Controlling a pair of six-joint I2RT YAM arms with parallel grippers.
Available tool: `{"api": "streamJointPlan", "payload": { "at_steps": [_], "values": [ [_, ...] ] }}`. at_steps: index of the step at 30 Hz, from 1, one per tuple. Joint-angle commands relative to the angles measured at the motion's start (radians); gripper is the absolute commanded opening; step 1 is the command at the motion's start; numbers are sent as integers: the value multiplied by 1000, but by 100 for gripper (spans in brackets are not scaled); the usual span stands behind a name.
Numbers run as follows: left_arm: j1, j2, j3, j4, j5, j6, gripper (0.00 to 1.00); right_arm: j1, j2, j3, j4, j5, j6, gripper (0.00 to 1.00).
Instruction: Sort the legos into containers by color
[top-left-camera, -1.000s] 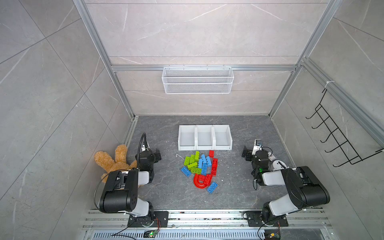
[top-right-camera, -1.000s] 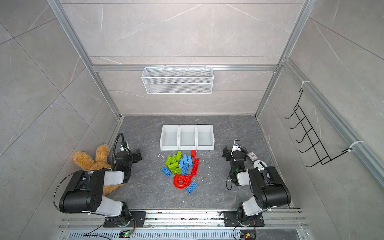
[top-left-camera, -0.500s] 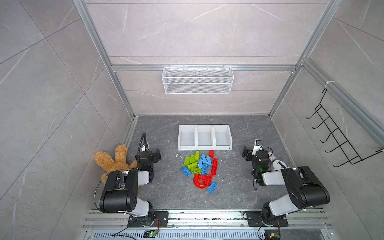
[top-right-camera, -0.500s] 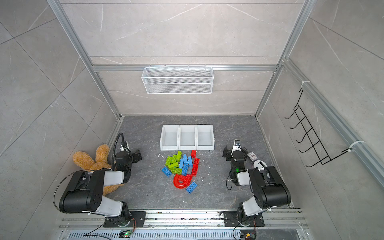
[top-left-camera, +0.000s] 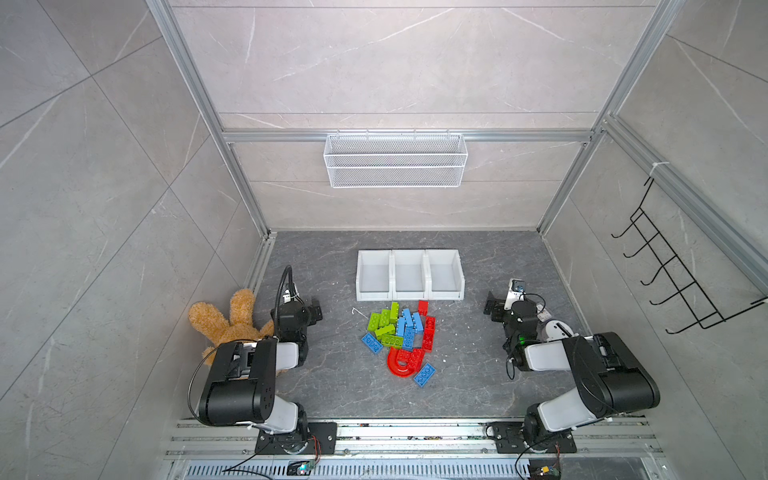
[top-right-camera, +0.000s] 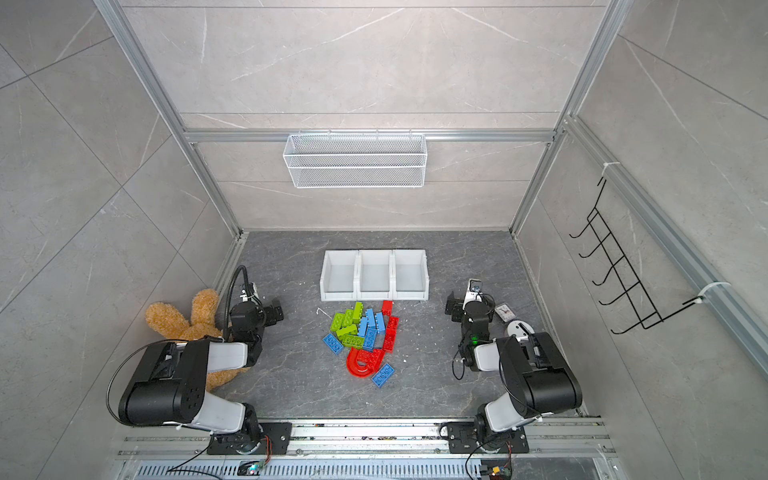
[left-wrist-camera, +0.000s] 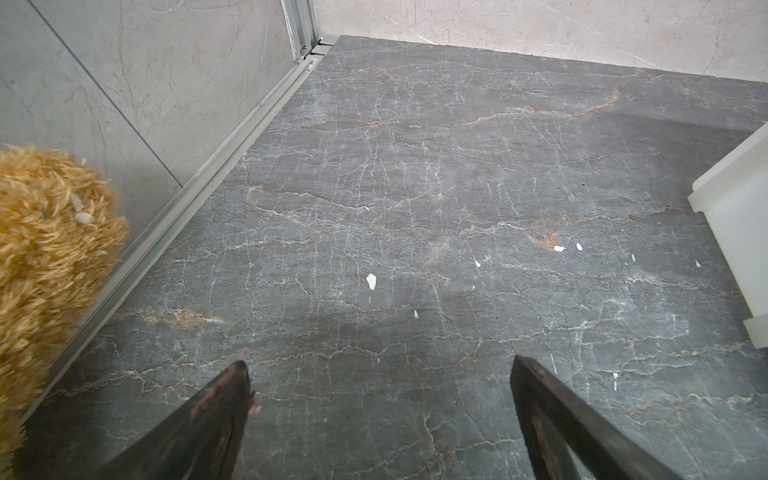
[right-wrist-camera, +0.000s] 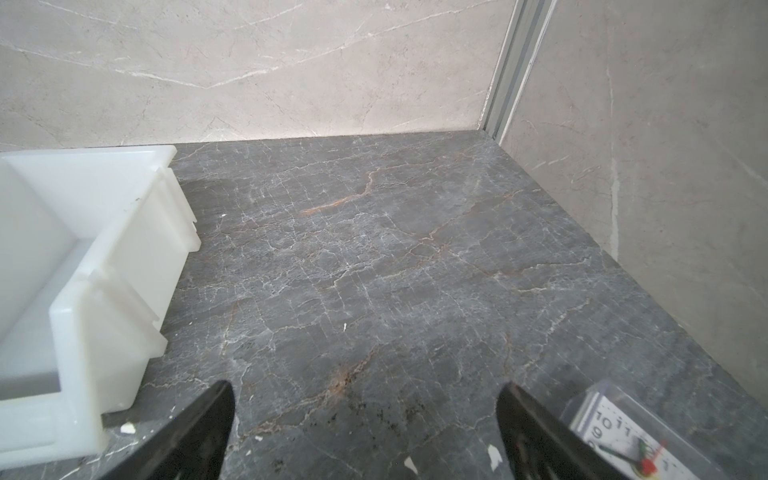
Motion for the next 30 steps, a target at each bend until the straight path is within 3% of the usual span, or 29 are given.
{"api": "streamJointPlan", "payload": {
  "at_steps": [1, 4, 8, 14, 16, 17, 18, 21, 25, 27, 30],
  "values": [
    [7, -1, 19, 44, 4, 29, 100, -4, -7, 14, -2, -8, -6, 100],
    [3, -25, 26, 32, -17, 32, 99, -4, -62, 38, -112, 37, 18, 94],
    [1, -189, 182, -361, -8, -4, 99, 5, -54, 22, -58, 51, 0, 91],
    [-28, -345, 226, -508, 256, -242, 99, 6, -47, 22, -45, 56, 0, 90],
    [-71, -366, 216, -522, 294, -245, 99, 6, -49, 25, -42, 48, -5, 90],
    [-103, -377, 211, -537, 291, -228, 99, 13, -82, 51, -107, 55, -21, 90],
    [-143, -389, 207, -550, 273, -205, 99, 24, -137, 124, -294, 56, -25, 89],
    [-249, -426, 193, -558, 193, -151, 99, 26, -235, 386, -683, -65, -17, 87],
    [-291, -467, 219, -587, 163, -197, 99, 62, -211, 735, -1244, -175, 154, 82],
    [-306, -473, 225, -592, 168, -241, 99, 135, -185, 805, -1419, -214, 200, 76],
    [-355, -464, 202, -553, 165, -252, 99, 287, -206, 783, -1547, -175, 251, 72]
  ]
}}
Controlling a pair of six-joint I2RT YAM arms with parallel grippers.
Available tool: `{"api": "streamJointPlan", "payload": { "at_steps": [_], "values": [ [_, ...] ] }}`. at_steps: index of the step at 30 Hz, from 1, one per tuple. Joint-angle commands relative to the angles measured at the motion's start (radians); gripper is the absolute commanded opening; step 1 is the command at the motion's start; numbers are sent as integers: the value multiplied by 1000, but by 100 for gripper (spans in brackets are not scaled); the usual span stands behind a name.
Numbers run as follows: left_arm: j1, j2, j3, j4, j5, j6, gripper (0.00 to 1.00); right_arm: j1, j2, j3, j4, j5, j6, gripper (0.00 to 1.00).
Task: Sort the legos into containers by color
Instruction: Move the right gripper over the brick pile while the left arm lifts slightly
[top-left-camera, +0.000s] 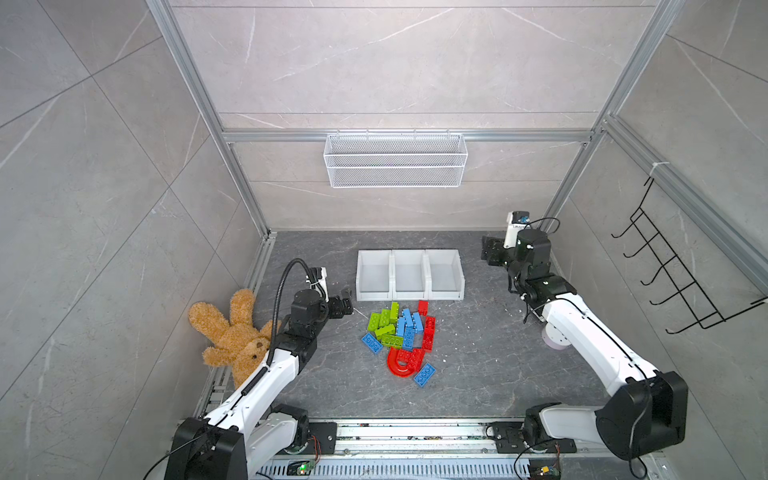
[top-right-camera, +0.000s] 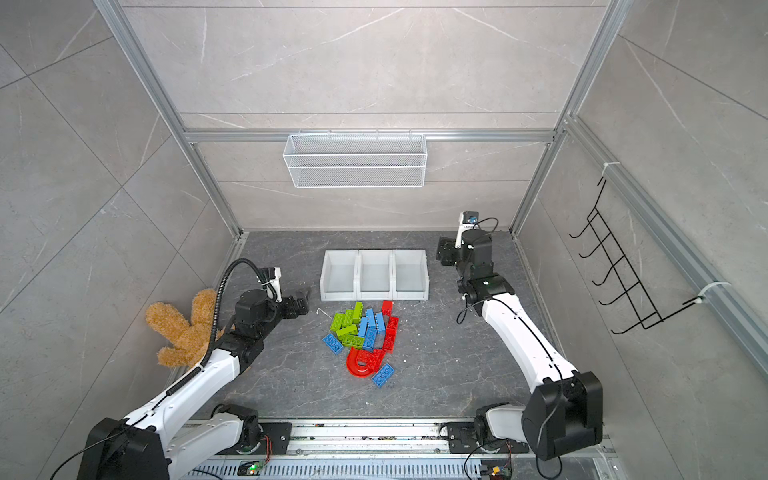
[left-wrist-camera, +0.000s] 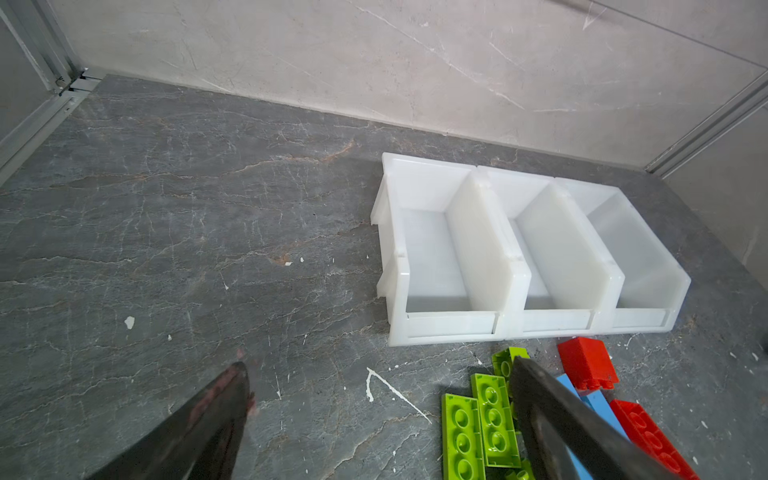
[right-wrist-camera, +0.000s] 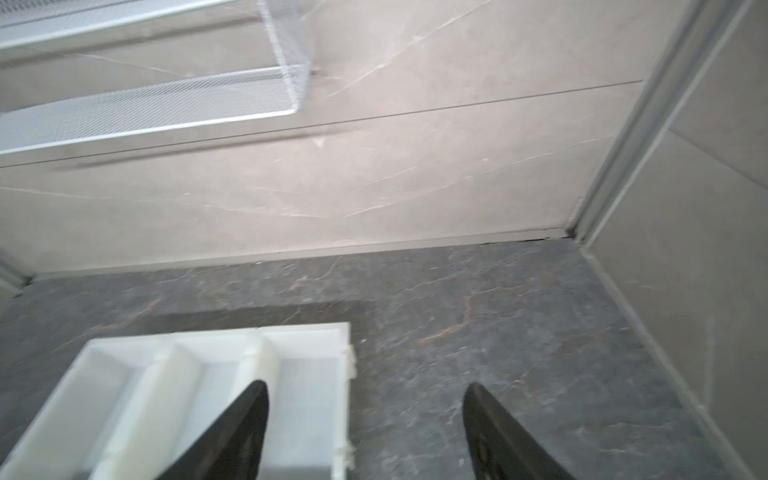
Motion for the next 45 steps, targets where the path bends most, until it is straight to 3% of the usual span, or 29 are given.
{"api": "streamJointPlan", "payload": {
  "at_steps": [1, 5, 7, 11, 15, 23, 26, 45],
  "values": [
    [-54, -2, 5, 45, -14, -26, 99, 169, -4, -57, -452, -29, 138, 72],
    [-76, 28, -45, 92, 14, -5, 99, 362, -52, -141, -497, -68, 298, 71],
    [-75, 35, -78, 128, 33, 16, 99, 478, -46, -156, -536, -26, 371, 71],
    [-75, 28, -72, 89, -27, 3, 99, 675, 57, -156, -577, 0, 474, 75],
    [-75, -5, -86, 84, -40, 9, 99, 783, 184, -103, -624, 14, 498, 77],
    [-75, -43, -114, 85, -140, 9, 99, 853, 289, -100, -588, -21, 510, 80],
    [-75, -36, -112, 79, -150, 10, 99, 856, 326, -86, -581, -21, 468, 96],
    [-75, -25, -108, 79, -152, 23, 99, 849, 407, -68, -605, -13, 229, 99]
  ]
}}
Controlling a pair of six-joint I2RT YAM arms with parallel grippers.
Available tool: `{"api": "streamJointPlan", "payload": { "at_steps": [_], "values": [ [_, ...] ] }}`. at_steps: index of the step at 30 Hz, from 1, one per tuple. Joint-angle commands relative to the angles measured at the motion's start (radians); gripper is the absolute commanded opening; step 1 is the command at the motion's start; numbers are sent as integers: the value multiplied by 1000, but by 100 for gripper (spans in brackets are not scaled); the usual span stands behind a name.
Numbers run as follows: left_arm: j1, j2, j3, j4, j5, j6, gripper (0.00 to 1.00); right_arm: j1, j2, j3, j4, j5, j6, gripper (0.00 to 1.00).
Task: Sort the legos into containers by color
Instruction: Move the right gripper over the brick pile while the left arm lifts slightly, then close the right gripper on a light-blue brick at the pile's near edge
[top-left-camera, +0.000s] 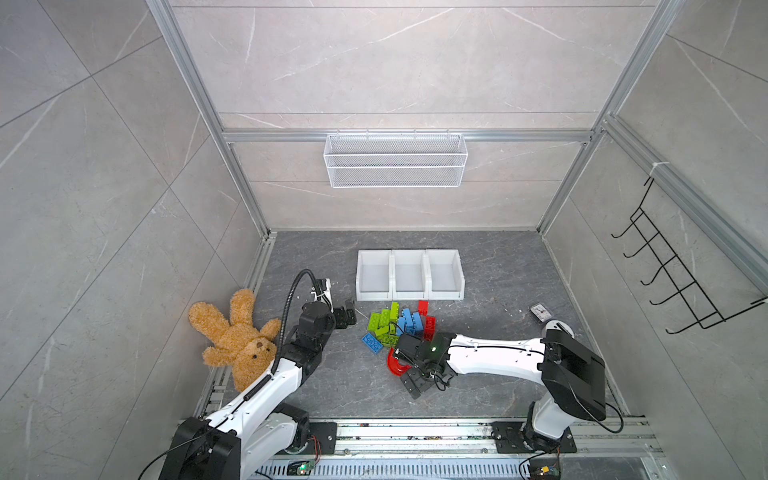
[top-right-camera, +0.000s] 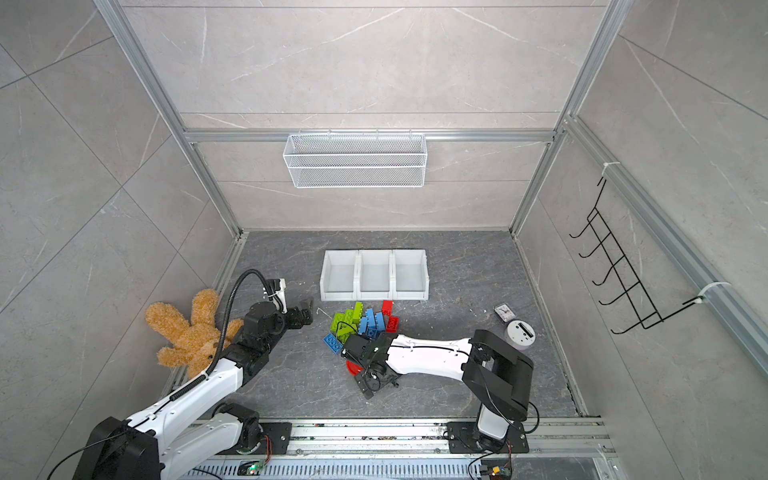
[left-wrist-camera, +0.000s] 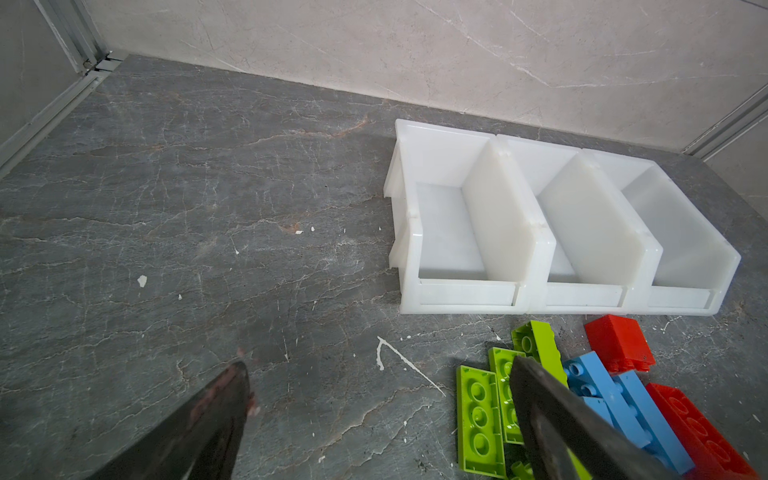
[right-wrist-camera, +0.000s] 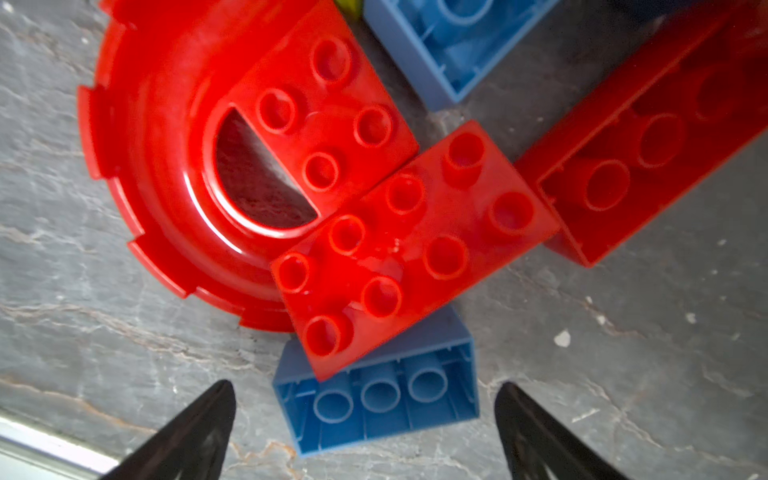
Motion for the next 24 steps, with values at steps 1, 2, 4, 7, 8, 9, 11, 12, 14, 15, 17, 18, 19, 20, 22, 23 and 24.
{"api": "streamJointPlan", "payload": {
  "at_steps": [1, 2, 4, 7, 8, 9, 11, 12, 14, 15, 17, 18, 19, 20, 22, 23, 24],
  "values": [
    [1, -1, 1, 21, -17, 22, 99, -6, 20, 13, -10, 6, -66, 99],
    [2, -1, 1, 21, -17, 22, 99, -9, 22, 9, -3, -1, -74, 99],
    [1, 1, 6, 14, -14, 19, 99, -18, 24, 3, 2, -6, -89, 99],
    [2, 7, 13, 6, -11, 21, 99, -36, 22, -11, 23, -23, -112, 98],
    [2, 7, 14, 4, -10, 21, 99, -42, 27, -9, 29, -32, -118, 98],
    [1, 7, 14, 4, -12, 22, 99, -48, 33, -8, 32, -45, -126, 97],
    [1, 8, 14, 2, -13, 21, 99, -54, 47, 0, 33, -66, -137, 96],
    [1, 9, 17, 0, -12, 21, 99, -56, 53, 4, 30, -73, -143, 95],
    [1, 9, 21, -8, -6, 23, 99, -57, 52, 5, 28, -70, -145, 93],
    [2, 9, 22, -8, -6, 23, 99, -56, 47, 2, 28, -65, -144, 92],
    [1, 11, 21, -7, -6, 23, 99, -59, 40, -2, 19, -61, -140, 90],
    [1, 12, 20, -6, -6, 23, 99, -58, 37, -4, 17, -58, -135, 89],
    [2, 13, 21, -7, -7, 22, 99, -59, 32, -10, 19, -56, -129, 88],
    [2, 16, 22, -7, -7, 22, 99, -59, 23, -21, 32, -56, -119, 86],
    [2, 19, 24, -7, -6, 22, 99, -59, 7, -43, 59, -51, -100, 84],
    [2, 22, 23, -6, -8, 21, 99, -59, -5, -55, 79, -52, -93, 82],
    [1, 25, 24, -5, -12, 20, 99, -59, -10, -62, 87, -55, -88, 81]
  ]
}}
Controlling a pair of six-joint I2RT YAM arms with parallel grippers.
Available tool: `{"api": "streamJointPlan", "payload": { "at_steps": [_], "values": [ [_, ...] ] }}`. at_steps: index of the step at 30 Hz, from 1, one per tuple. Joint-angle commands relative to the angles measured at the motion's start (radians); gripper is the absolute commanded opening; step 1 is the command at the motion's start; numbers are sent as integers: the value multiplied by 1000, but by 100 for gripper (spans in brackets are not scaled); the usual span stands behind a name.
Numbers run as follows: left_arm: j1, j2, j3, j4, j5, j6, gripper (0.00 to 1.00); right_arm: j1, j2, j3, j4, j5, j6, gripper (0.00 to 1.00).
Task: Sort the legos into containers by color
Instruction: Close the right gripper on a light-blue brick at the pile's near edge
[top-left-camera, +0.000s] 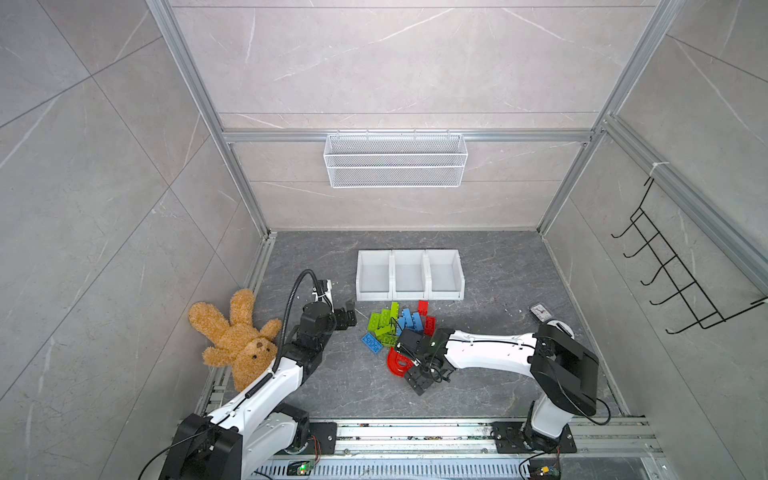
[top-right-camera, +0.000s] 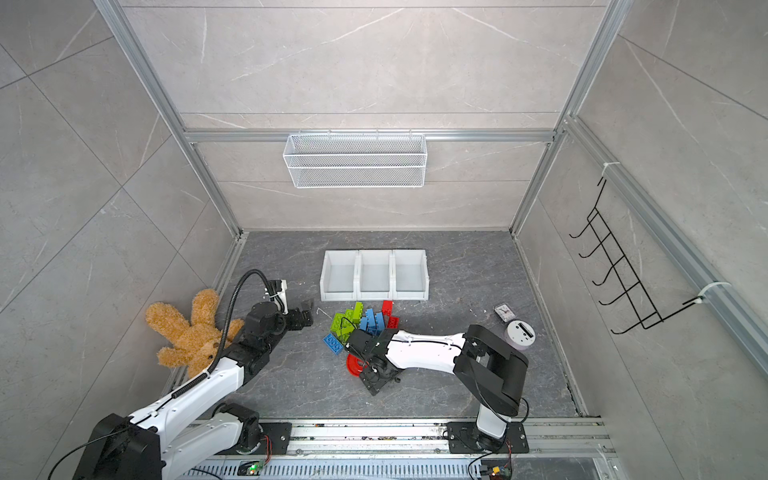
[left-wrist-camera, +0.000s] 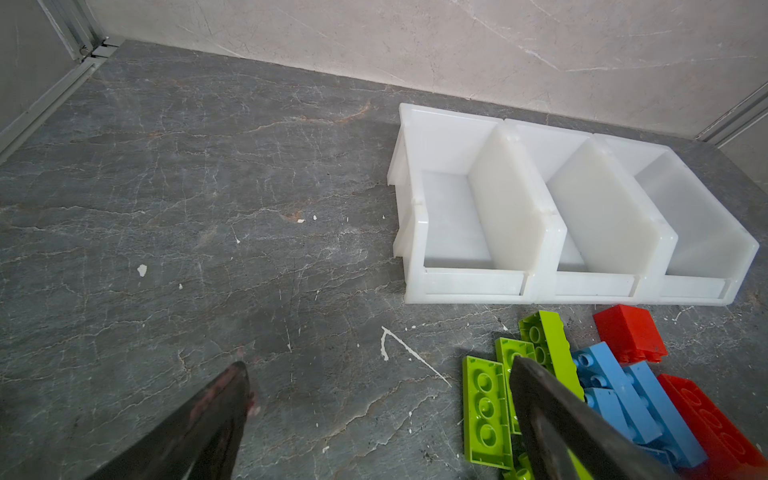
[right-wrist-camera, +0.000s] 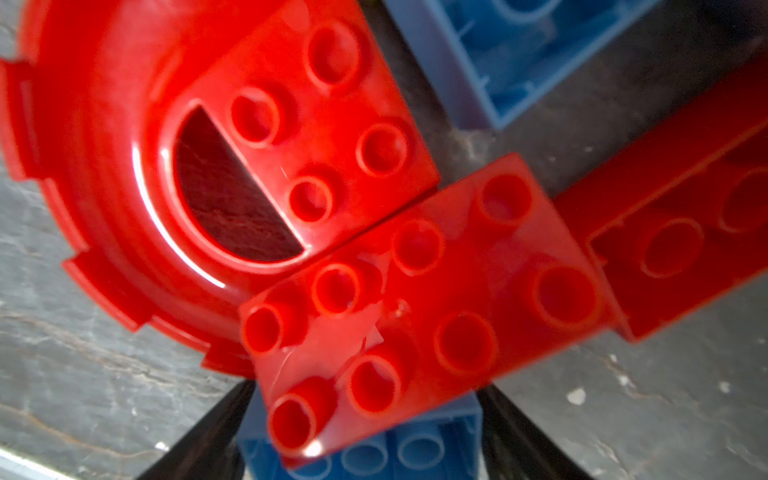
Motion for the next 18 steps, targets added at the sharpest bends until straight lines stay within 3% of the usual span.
{"api": "streamJointPlan", "payload": {
  "at_steps": [1, 18],
  "values": [
    [1, 9, 25, 8, -14, 17, 99, -5, -40, -39, 36, 0, 31, 80],
    [2, -2, 19, 6, -2, 12, 99, -50, -207, -84, -42, 65, 156, 61]
  ]
}}
